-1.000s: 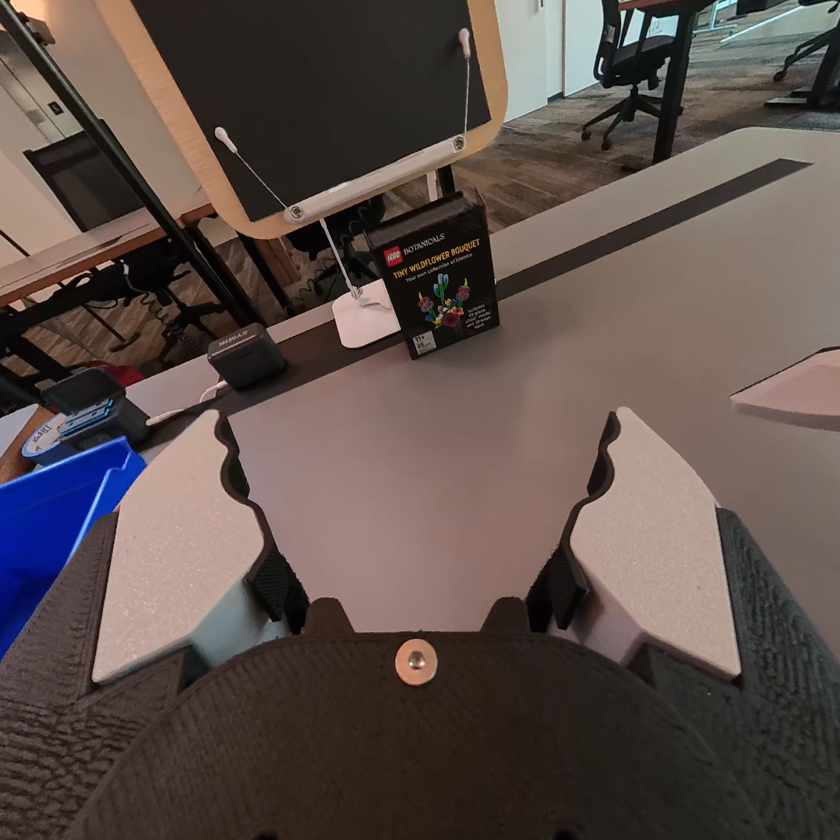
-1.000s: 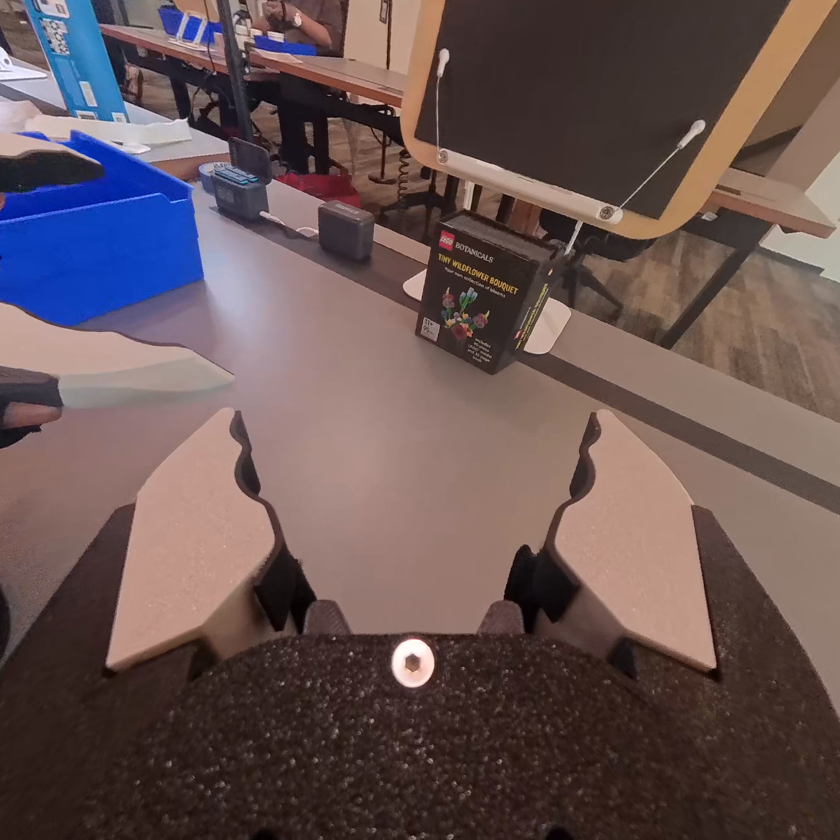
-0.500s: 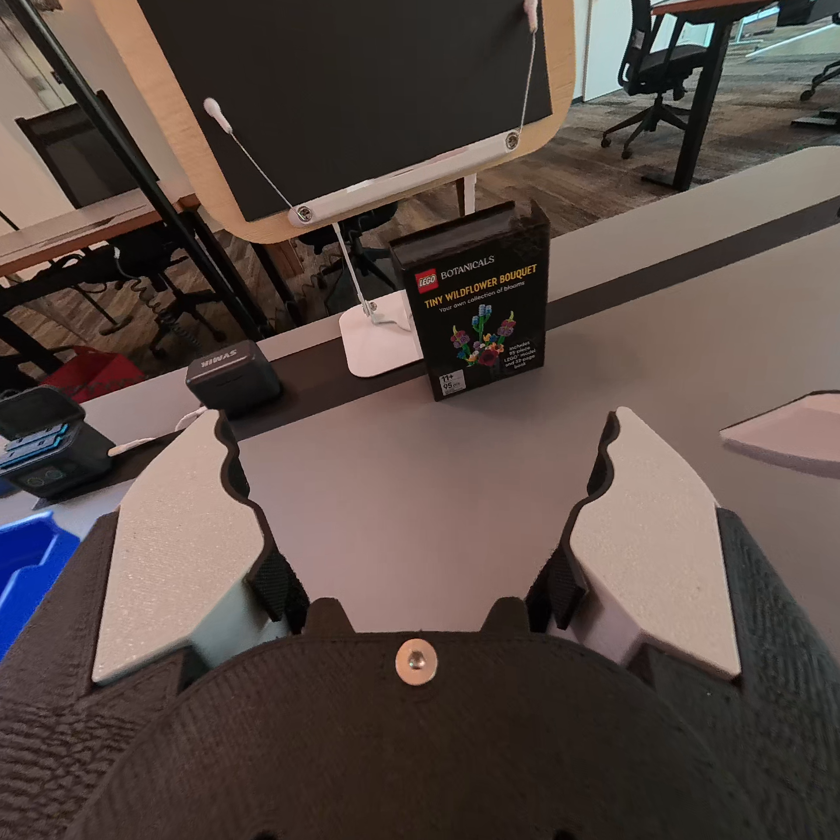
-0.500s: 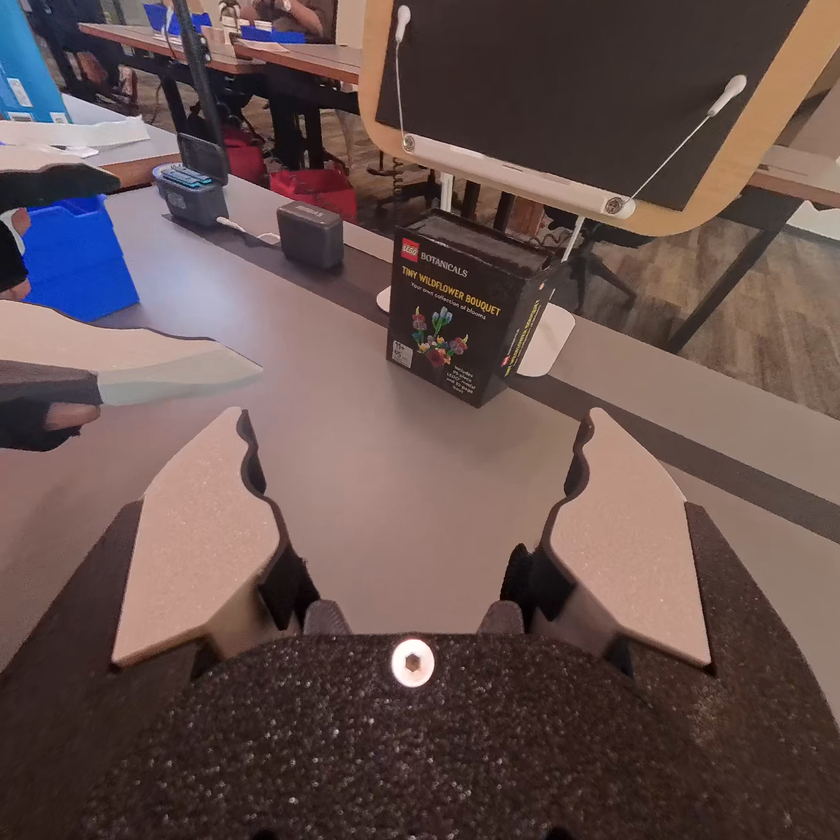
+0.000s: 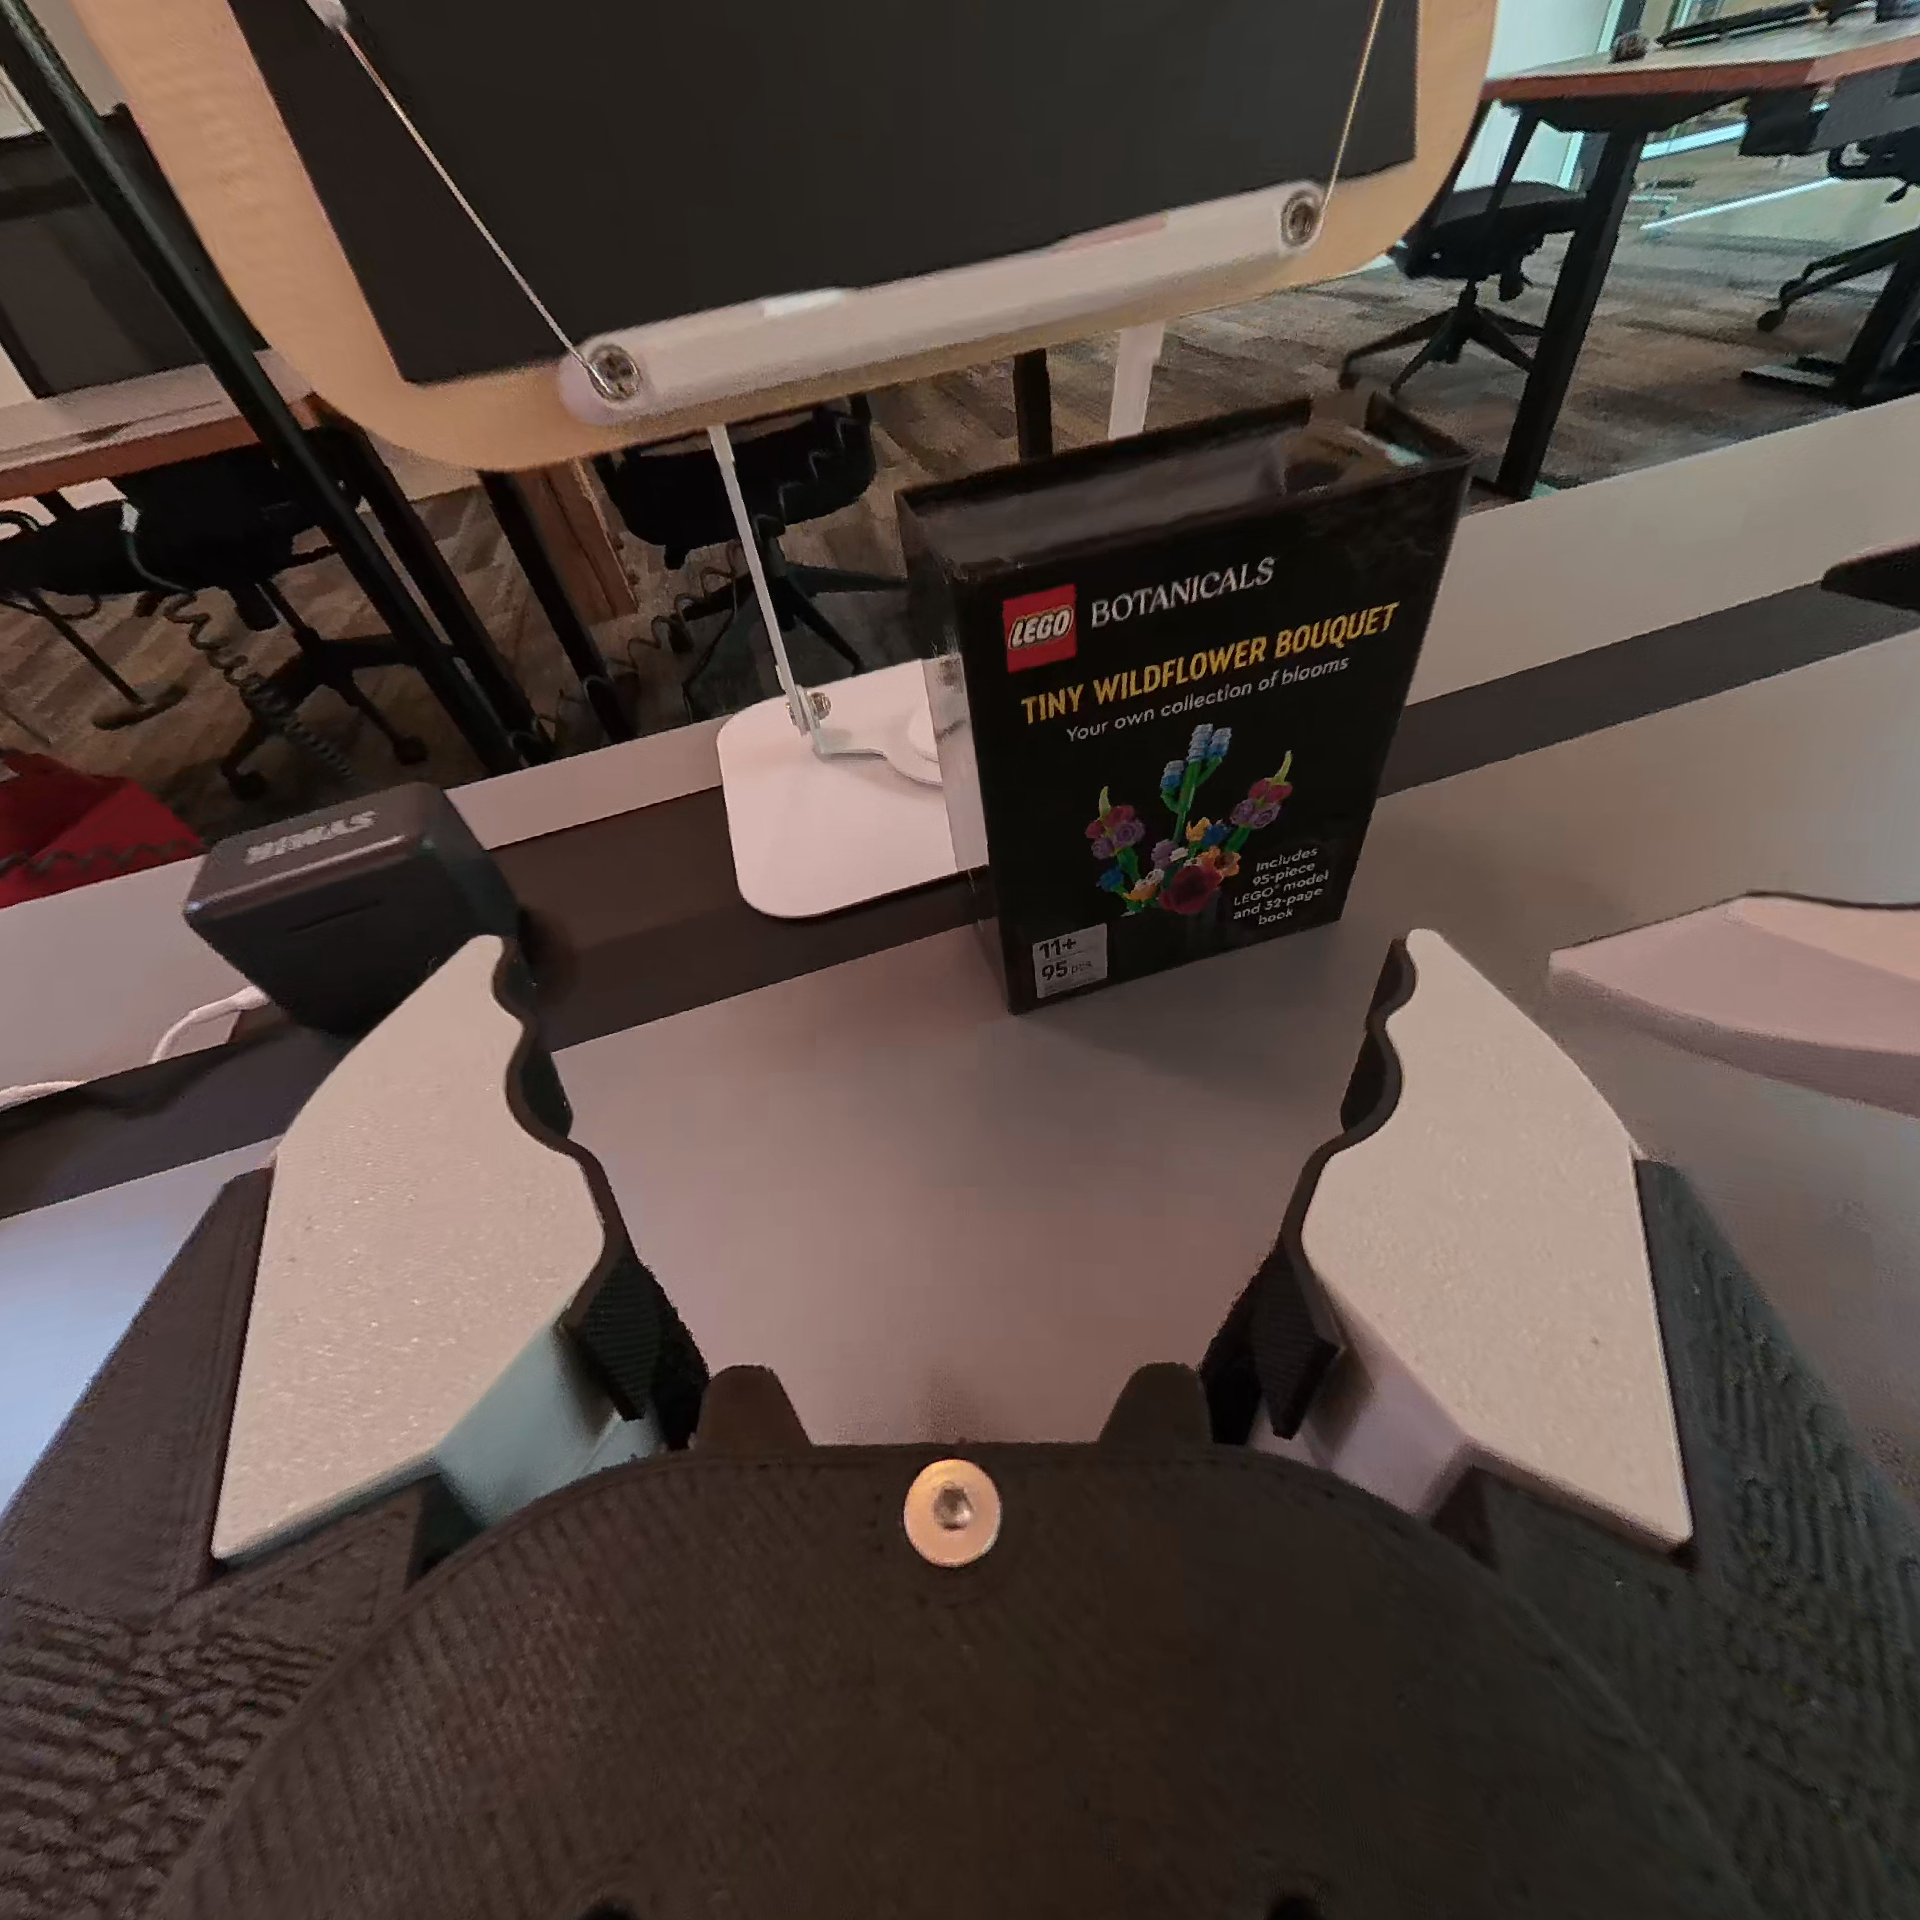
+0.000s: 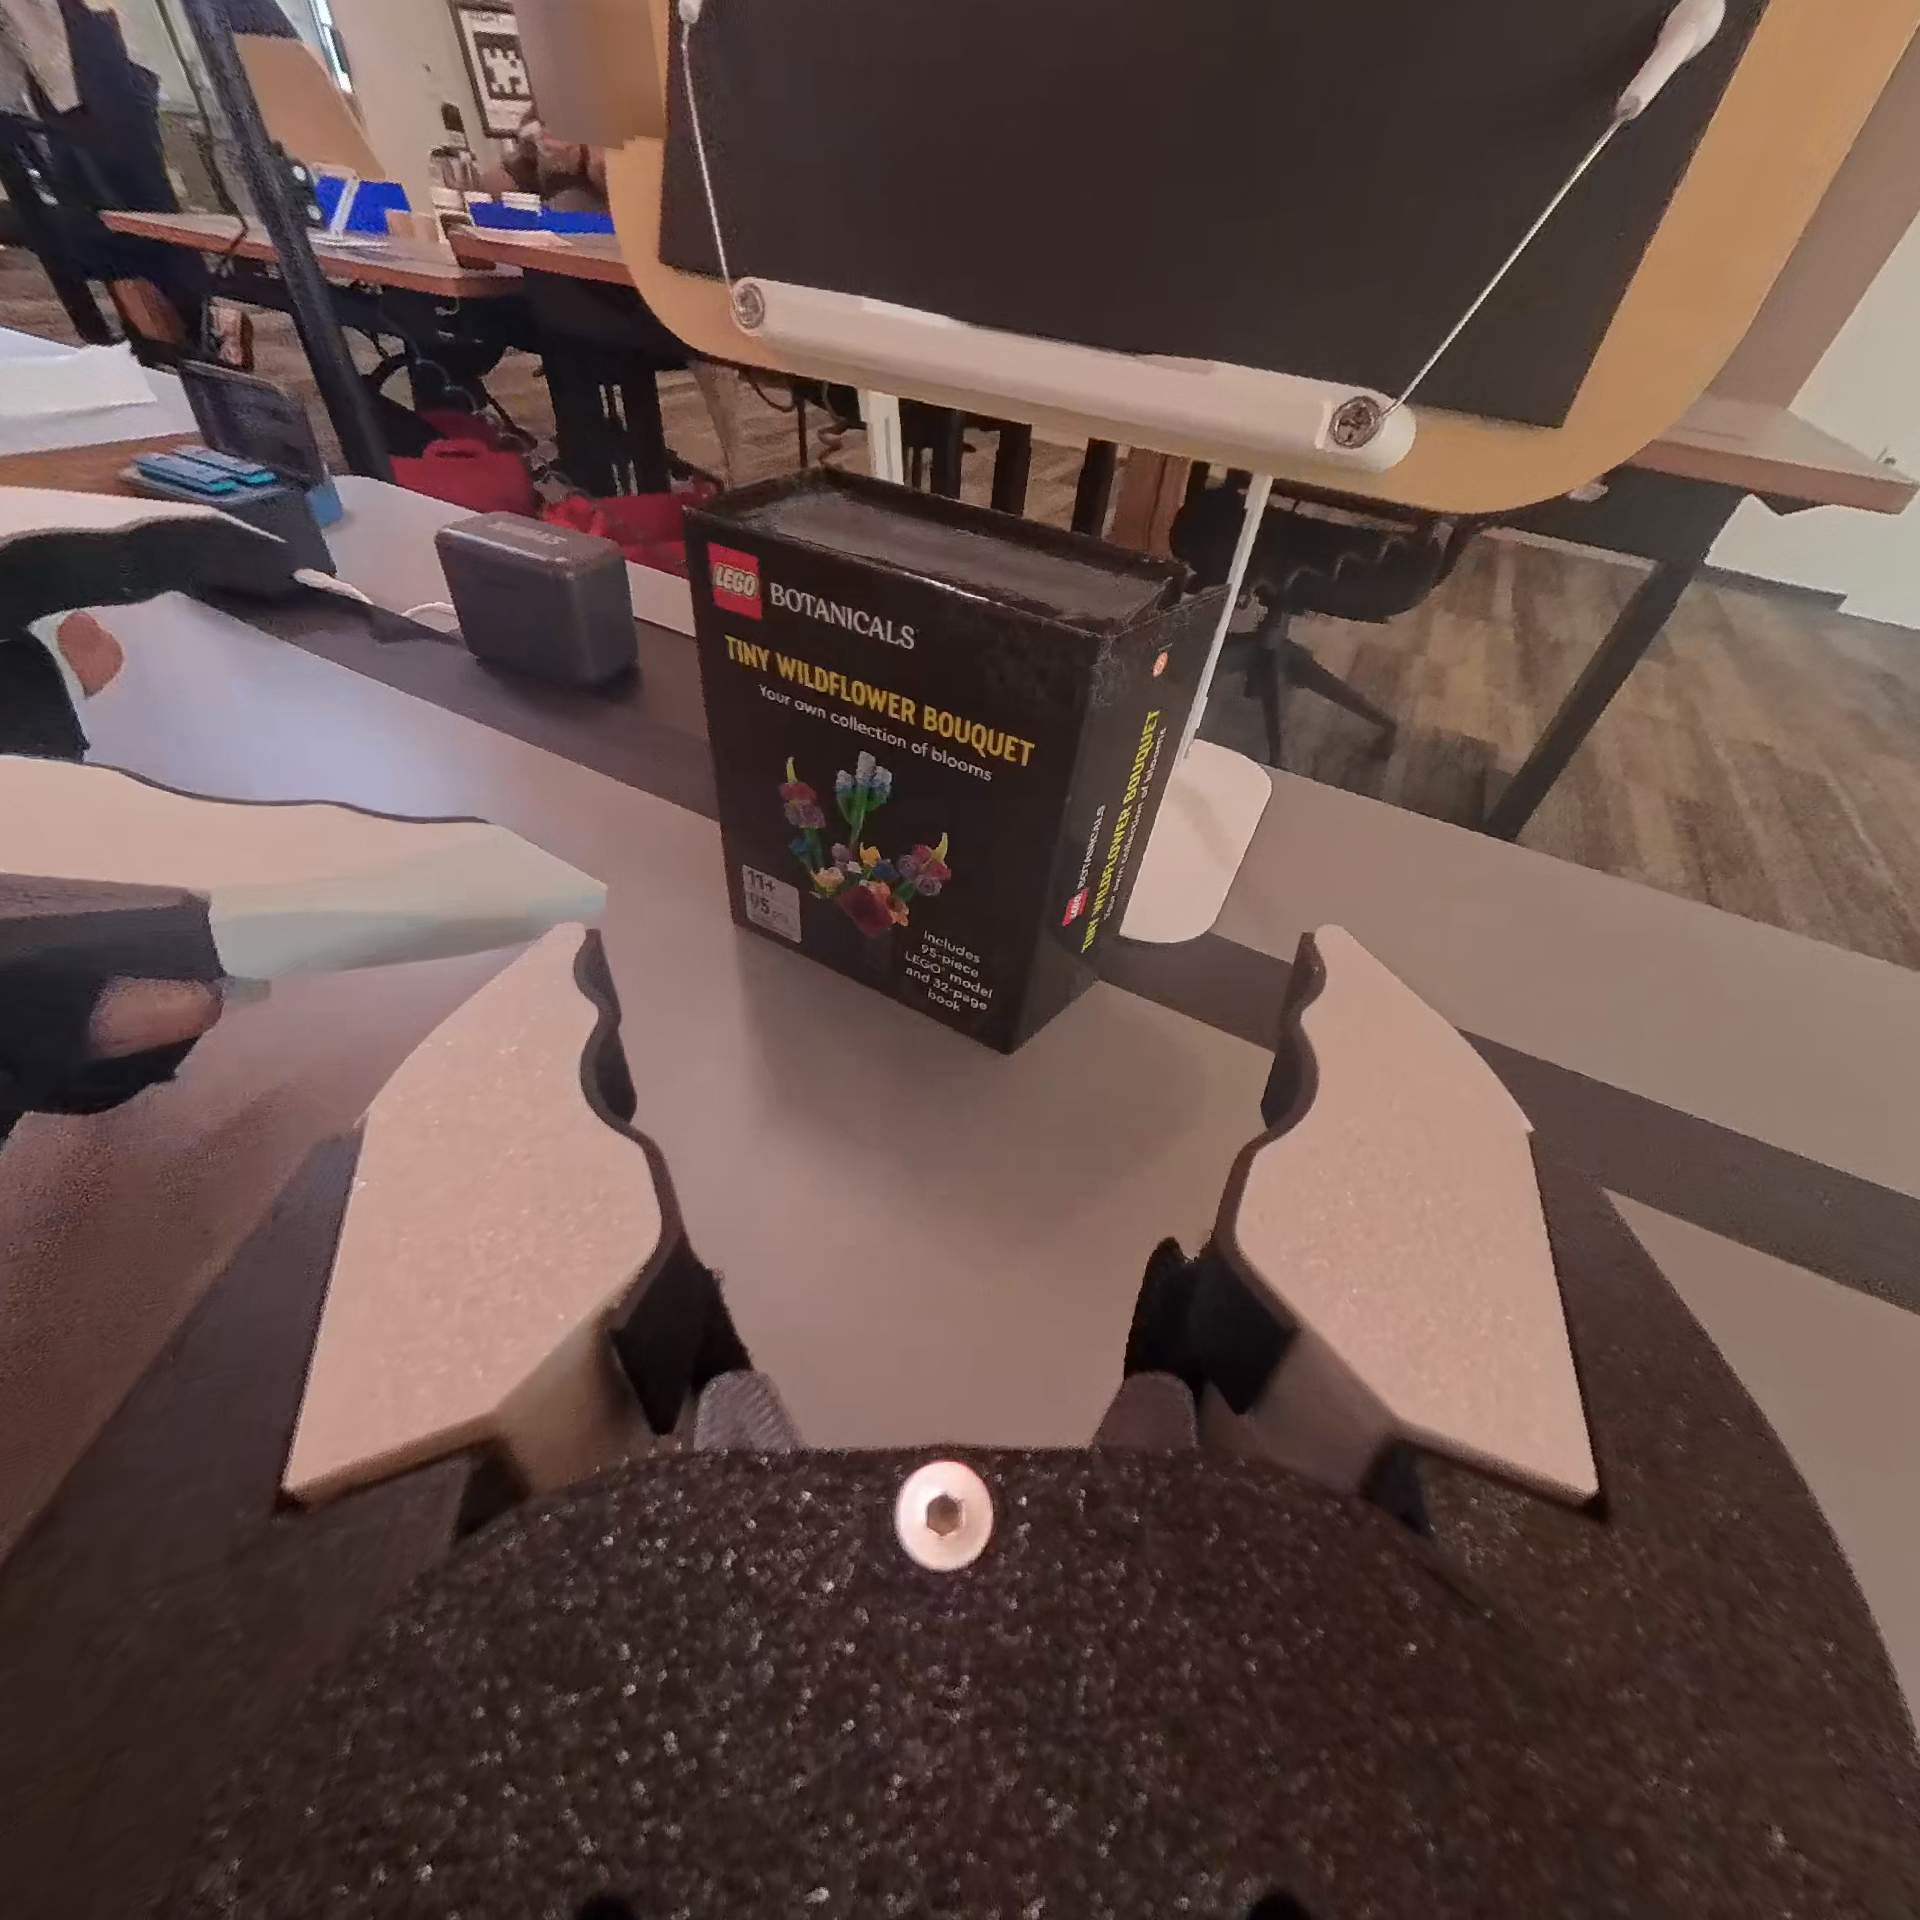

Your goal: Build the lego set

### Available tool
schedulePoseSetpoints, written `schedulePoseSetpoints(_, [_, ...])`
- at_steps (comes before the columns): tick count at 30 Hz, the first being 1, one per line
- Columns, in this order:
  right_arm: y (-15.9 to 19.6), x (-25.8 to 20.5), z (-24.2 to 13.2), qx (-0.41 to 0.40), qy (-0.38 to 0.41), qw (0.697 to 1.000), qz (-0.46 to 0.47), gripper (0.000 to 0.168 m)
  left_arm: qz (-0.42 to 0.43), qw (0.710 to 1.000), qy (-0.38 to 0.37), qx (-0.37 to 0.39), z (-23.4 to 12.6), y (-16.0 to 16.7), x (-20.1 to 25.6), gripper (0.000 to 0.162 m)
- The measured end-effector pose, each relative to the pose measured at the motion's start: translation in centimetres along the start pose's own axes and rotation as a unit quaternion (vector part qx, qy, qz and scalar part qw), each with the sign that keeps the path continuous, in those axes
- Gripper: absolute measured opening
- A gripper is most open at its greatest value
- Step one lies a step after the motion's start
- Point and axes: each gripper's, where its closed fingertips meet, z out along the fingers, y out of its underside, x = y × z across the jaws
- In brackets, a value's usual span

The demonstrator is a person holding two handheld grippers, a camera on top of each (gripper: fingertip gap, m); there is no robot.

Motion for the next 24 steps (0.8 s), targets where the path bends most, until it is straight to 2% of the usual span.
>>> schedulePoseSetpoints(5, [1.1,0.9,2.0,0.0,-0.003,1.0,-0.003,0.117,0.002,1.0,0.018,-0.001,1.9,1.0,0.0,0.143])
schedulePoseSetpoints(8, [1.8,1.5,2.8,0.0,-0.004,1.0,0.007,0.116,-0.002,0.999,0.044,0.005,2.4,1.0,0.3,0.136])
schedulePoseSetpoints(15, [1.3,1.8,2.3,0.042,-0.005,0.999,0.023,0.113,0.015,0.999,0.042,0.018,2.7,1.7,0.2,0.13])
schedulePoseSetpoints(24, [1.4,1.2,2.1,0.039,-0.015,0.999,0.0,0.112,0.042,0.998,0.037,0.033,2.5,1.7,0.8,0.129])
